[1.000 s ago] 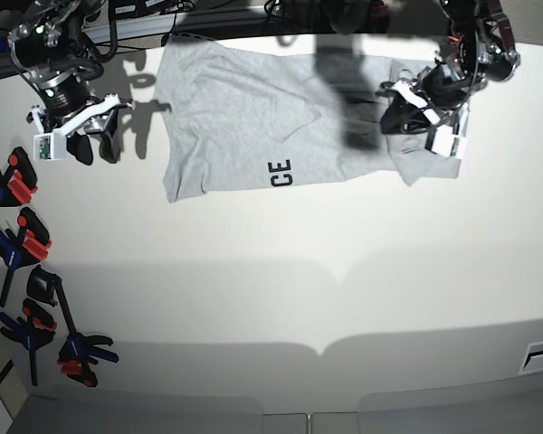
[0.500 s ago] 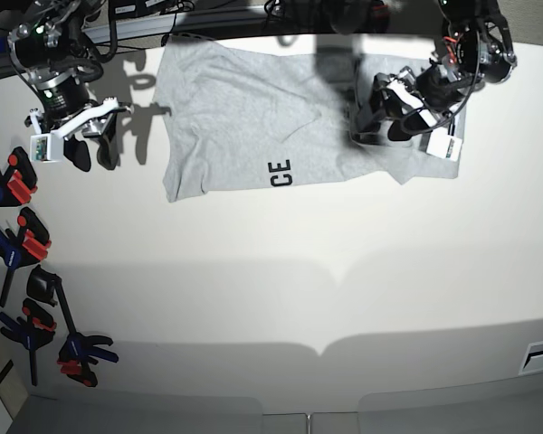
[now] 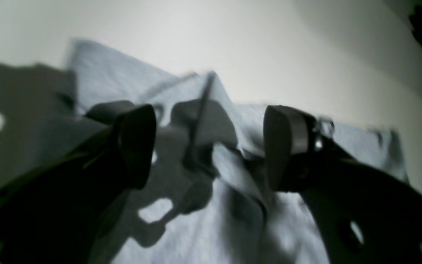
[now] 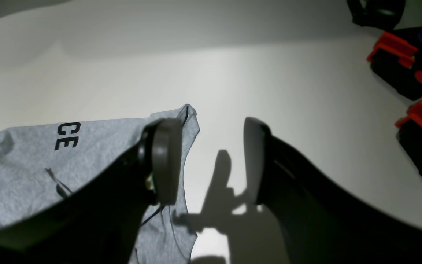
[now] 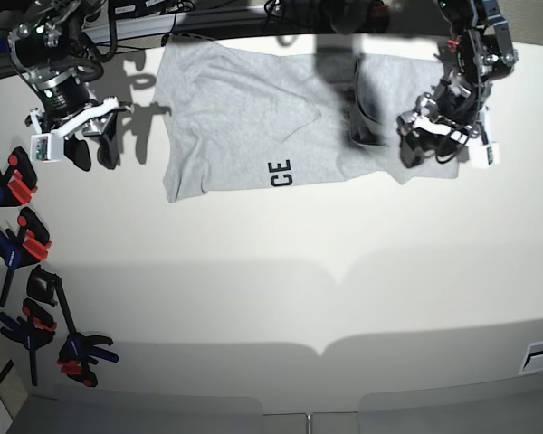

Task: Fold the T-shirt properly
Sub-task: 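Push the folded end further along the shirt with the left gripper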

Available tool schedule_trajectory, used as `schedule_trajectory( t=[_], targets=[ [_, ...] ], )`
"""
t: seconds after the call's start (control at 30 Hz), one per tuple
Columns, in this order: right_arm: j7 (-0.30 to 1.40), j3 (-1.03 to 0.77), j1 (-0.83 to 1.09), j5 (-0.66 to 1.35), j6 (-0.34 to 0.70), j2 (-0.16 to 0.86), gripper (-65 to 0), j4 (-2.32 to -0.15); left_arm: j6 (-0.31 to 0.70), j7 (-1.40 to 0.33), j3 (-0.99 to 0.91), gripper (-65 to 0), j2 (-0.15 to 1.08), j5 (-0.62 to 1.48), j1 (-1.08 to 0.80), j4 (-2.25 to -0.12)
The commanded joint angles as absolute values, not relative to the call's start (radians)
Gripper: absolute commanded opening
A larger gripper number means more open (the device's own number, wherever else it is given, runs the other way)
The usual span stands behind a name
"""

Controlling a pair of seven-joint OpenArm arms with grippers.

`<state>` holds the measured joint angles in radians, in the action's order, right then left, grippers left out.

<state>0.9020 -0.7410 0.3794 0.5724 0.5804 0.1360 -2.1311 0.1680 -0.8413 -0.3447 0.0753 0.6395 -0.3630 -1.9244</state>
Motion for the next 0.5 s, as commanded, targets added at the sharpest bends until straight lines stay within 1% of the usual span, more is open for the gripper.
schedule_trajectory(
  t=[0.0, 0.13, 0.27, 0.37, 0.47],
  targets=[
    [0.878, -0.745, 0.377, 0.584, 0.588, 0.149, -38.9, -2.152, 0.175, -0.817, -0.343, -22.2, 0.078, 0.658, -0.360, -1.926],
    [0.878, -0.745, 0.377, 0.584, 0.588, 0.149, -38.9, -2.152, 0.141, -0.786, -0.343, -22.2, 0.078, 0.664, -0.355, -1.861],
    [0.880, -0.745, 0.377, 0.584, 0.588, 0.146, -38.9, -2.152, 0.150, -0.787, -0.343, -22.2, 0.078, 0.715, -0.322, -1.785],
    [0.884, -0.745, 0.377, 0.584, 0.588, 0.146, -38.9, -2.152, 0.231, -0.796, -0.343, -22.2, 0.054, 0.826, -0.284, -1.744],
    [0.884, -0.745, 0.377, 0.585, 0.588, 0.146, -38.9, -2.152, 0.305, -0.844, -0.332, -22.2, -0.016, 0.906, -0.252, -1.739]
  ],
)
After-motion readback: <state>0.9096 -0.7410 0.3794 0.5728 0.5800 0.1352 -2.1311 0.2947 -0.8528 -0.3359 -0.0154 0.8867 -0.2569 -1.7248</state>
